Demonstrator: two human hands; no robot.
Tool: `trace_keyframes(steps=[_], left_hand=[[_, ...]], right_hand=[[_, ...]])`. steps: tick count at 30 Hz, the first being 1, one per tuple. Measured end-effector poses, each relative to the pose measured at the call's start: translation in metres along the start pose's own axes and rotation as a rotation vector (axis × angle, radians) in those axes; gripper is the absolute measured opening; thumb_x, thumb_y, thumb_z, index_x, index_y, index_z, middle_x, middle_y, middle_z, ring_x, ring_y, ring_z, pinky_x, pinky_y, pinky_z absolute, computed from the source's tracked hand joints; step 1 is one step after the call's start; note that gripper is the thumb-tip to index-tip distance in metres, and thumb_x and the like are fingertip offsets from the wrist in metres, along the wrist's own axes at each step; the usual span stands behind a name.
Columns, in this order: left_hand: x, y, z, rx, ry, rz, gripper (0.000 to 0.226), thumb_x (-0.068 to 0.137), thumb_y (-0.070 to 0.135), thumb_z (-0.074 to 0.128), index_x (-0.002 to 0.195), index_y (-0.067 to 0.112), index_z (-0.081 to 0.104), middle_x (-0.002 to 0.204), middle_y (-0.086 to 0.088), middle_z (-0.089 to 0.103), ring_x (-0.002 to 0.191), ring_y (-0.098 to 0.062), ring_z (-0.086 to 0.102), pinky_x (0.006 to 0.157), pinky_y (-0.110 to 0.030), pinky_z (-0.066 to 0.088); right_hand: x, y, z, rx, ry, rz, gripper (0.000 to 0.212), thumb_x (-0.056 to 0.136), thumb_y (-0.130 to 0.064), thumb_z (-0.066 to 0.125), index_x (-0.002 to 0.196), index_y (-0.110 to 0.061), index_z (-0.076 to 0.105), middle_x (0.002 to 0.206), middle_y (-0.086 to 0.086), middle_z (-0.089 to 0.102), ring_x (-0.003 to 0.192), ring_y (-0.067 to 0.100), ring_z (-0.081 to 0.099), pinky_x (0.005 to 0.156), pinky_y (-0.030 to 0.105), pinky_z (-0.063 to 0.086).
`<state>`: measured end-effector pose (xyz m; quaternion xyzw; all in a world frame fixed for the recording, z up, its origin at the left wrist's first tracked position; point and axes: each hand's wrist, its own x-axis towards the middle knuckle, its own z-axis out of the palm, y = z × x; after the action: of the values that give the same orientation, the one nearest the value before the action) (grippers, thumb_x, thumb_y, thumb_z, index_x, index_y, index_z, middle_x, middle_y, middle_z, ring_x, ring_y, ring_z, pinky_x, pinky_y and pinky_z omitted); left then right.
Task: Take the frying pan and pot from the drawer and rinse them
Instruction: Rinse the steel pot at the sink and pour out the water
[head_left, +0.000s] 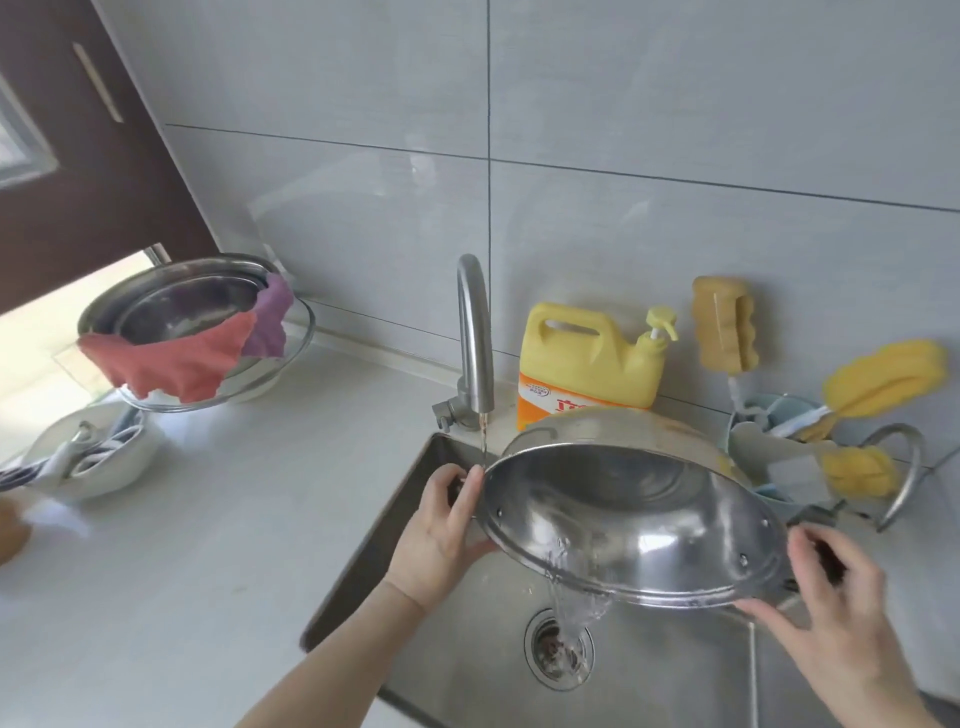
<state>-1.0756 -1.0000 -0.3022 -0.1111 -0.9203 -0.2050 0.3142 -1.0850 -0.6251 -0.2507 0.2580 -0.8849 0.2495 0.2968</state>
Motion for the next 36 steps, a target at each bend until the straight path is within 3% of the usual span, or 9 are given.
trace_keyframes(steps=[7, 10, 12, 16, 21, 27, 30, 33, 36], left_hand=[[0.048, 0.035, -0.015, -0.017, 0.302, 0.210, 0.103, 0.060, 0.022, 0.092, 0.133, 0.014, 0.019, 0.114, -0.016, 0.037, 0.093, -0.030, 0.047, 0.080, -0.033, 0.047], [0.055, 0.042, -0.019, -0.019, 0.333, 0.243, 0.098, 0.063, 0.023, 0.087, 0.132, 0.014, 0.019, 0.114, -0.016, 0.037, 0.091, -0.030, 0.046, 0.079, -0.033, 0.045], [0.054, 0.040, -0.015, -0.016, 0.296, 0.217, 0.100, 0.061, 0.024, 0.089, 0.133, 0.014, 0.019, 0.114, -0.016, 0.037, 0.091, -0.029, 0.047, 0.076, -0.032, 0.048], [0.035, 0.030, 0.001, -0.067, 0.010, 0.047, 0.125, 0.055, 0.036, 0.096, 0.148, 0.017, 0.015, 0.121, -0.013, 0.037, 0.102, -0.028, 0.050, 0.077, -0.035, 0.056], [0.031, 0.006, 0.006, -0.212, -0.684, -0.218, 0.145, 0.058, 0.041, 0.092, 0.144, 0.053, -0.024, 0.126, 0.003, 0.026, 0.105, -0.019, 0.051, 0.094, -0.032, 0.049], [0.056, -0.040, -0.023, -0.180, -1.224, -0.356, 0.143, 0.053, 0.043, 0.093, 0.143, 0.061, -0.017, 0.137, 0.001, 0.030, 0.122, -0.024, 0.049, 0.109, -0.041, 0.039], [0.073, -0.067, -0.052, -0.230, -1.396, -0.401, 0.139, 0.049, 0.048, 0.094, 0.145, 0.061, -0.006, 0.139, 0.008, 0.045, 0.090, -0.010, 0.069, 0.082, -0.033, 0.056], [0.093, -0.077, -0.091, -0.160, -1.450, -0.398, 0.123, 0.062, 0.034, 0.092, 0.149, 0.050, 0.007, 0.129, 0.010, 0.050, 0.073, 0.004, 0.063, 0.068, -0.025, 0.055], [0.100, -0.079, -0.129, -0.001, -1.342, -0.367, 0.128, 0.058, 0.043, 0.093, 0.142, 0.060, -0.003, 0.125, 0.007, 0.039, 0.091, -0.007, 0.051, 0.089, -0.032, 0.052]], right_hand=[[0.042, -0.011, -0.065, -0.176, 0.214, -0.179, 0.041, 0.097, -0.039, 0.051, 0.100, 0.001, 0.044, 0.102, 0.026, 0.040, 0.107, -0.001, 0.045, 0.106, 0.009, 0.028], [0.045, -0.013, -0.075, -0.244, 0.236, -0.176, 0.041, 0.097, -0.039, 0.049, 0.098, 0.001, 0.043, 0.099, 0.025, 0.041, 0.079, 0.018, 0.042, 0.100, 0.020, 0.036], [0.041, -0.010, -0.071, -0.230, 0.211, -0.124, 0.043, 0.097, -0.041, 0.049, 0.099, 0.002, 0.044, 0.102, 0.028, 0.042, 0.082, 0.013, 0.041, 0.108, 0.009, 0.028], [0.023, 0.002, -0.050, -0.129, 0.021, 0.025, 0.060, 0.095, -0.053, 0.047, 0.128, -0.003, 0.043, 0.119, 0.030, 0.037, 0.119, 0.007, 0.042, 0.111, 0.007, 0.022], [0.007, 0.022, -0.025, 0.081, -0.613, 0.489, 0.143, 0.047, -0.021, 0.099, 0.144, -0.063, 0.002, 0.131, -0.010, 0.030, 0.089, 0.007, 0.050, 0.087, 0.000, 0.035], [0.030, 0.015, 0.014, 0.336, -1.016, 0.565, 0.132, 0.045, -0.037, 0.091, 0.139, -0.067, 0.004, 0.138, -0.015, 0.034, 0.122, 0.002, 0.042, 0.098, 0.013, 0.040], [0.039, 0.003, 0.039, 0.466, -1.148, 0.619, 0.128, 0.048, -0.035, 0.091, 0.144, -0.062, 0.012, 0.148, -0.017, 0.034, 0.135, 0.005, 0.034, 0.107, 0.025, 0.039], [0.041, -0.018, 0.064, 0.552, -1.162, 0.690, 0.126, 0.049, -0.028, 0.090, 0.149, -0.051, 0.017, 0.142, -0.015, 0.041, 0.125, 0.013, 0.051, 0.094, 0.029, 0.053], [0.036, -0.043, 0.088, 0.606, -1.070, 0.659, 0.128, 0.048, -0.029, 0.091, 0.146, -0.058, 0.014, 0.142, -0.016, 0.038, 0.128, 0.004, 0.044, 0.105, 0.031, 0.045]])
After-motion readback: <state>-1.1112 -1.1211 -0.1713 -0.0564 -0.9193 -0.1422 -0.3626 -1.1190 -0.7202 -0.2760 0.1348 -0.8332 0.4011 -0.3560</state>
